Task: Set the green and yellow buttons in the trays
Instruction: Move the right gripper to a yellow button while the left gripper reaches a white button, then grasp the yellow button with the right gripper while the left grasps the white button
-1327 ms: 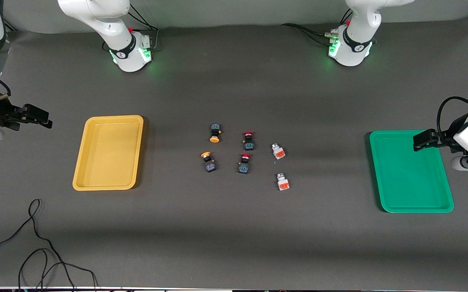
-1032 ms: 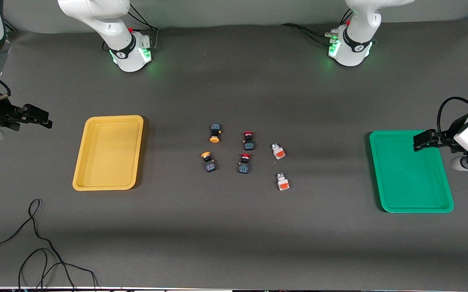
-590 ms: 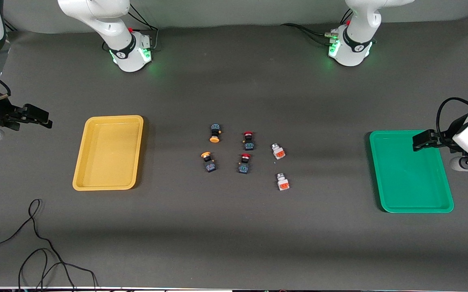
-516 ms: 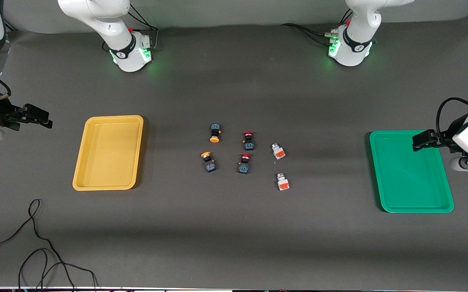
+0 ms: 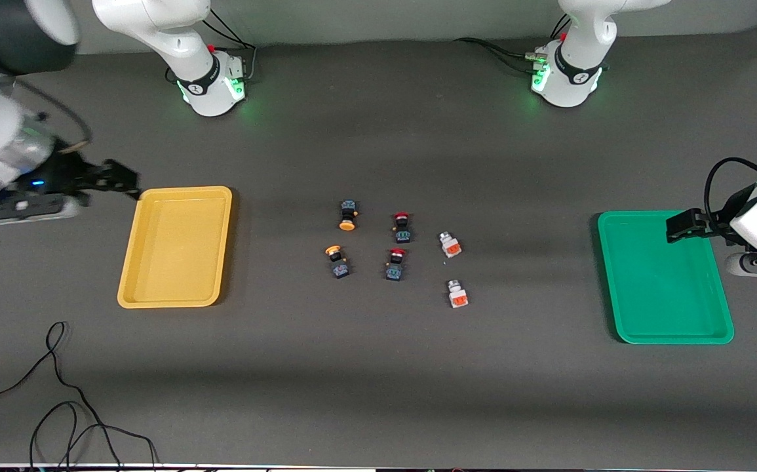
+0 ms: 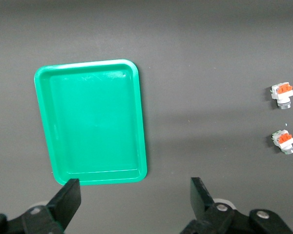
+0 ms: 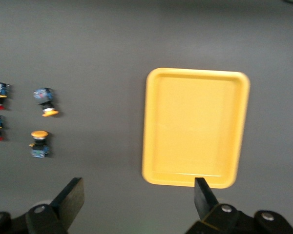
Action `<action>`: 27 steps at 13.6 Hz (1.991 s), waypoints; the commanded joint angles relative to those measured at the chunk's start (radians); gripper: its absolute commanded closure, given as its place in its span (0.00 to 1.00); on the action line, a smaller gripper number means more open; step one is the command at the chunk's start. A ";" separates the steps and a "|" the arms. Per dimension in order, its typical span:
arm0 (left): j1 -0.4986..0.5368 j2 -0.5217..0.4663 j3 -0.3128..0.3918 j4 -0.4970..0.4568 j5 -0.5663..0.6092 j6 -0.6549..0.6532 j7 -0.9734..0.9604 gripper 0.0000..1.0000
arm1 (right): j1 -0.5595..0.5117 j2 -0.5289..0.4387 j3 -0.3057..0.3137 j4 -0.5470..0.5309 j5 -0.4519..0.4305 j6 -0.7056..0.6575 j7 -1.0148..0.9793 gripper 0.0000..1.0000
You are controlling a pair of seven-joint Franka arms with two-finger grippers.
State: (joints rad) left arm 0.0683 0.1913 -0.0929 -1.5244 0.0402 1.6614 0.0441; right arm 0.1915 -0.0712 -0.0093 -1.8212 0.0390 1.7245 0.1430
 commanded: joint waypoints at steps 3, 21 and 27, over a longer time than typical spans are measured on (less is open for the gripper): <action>-0.005 -0.003 0.004 0.007 -0.014 -0.025 -0.006 0.01 | 0.320 -0.006 -0.006 -0.116 -0.001 0.156 0.476 0.00; -0.403 0.410 -0.008 0.101 -0.094 0.316 -0.687 0.09 | 0.612 0.422 -0.011 -0.316 -0.076 0.812 0.790 0.00; -0.458 0.557 -0.008 0.093 -0.091 0.504 -0.809 0.15 | 0.606 0.537 -0.011 -0.297 -0.071 0.909 0.790 0.00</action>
State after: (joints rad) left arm -0.3490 0.6984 -0.1157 -1.4567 -0.0538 2.1164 -0.7066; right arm 0.7905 0.4396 -0.0102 -2.1436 -0.0150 2.6178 0.9116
